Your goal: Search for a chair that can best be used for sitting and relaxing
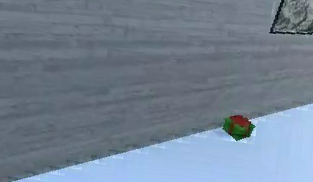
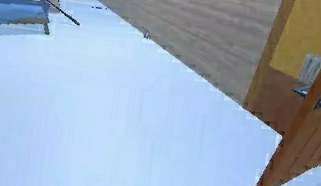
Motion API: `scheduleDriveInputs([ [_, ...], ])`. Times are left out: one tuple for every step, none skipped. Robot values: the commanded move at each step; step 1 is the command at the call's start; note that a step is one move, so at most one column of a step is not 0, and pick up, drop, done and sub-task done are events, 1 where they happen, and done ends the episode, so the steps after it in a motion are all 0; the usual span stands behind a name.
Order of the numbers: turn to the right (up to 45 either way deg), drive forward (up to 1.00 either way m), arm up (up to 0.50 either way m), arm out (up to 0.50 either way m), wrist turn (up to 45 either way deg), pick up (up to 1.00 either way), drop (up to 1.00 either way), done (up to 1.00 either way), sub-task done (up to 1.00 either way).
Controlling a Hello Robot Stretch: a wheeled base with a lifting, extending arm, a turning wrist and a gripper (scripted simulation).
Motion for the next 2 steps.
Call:
scheduleDriveInputs([
  [45.0, 0.0, 0.0, 0.0, 0.0, 0.0, 0.0, 0.0, 0.0],
  [27.0, 0.0, 0.0, 0.0, 0.0, 0.0, 0.0, 0.0, 0.0],
])
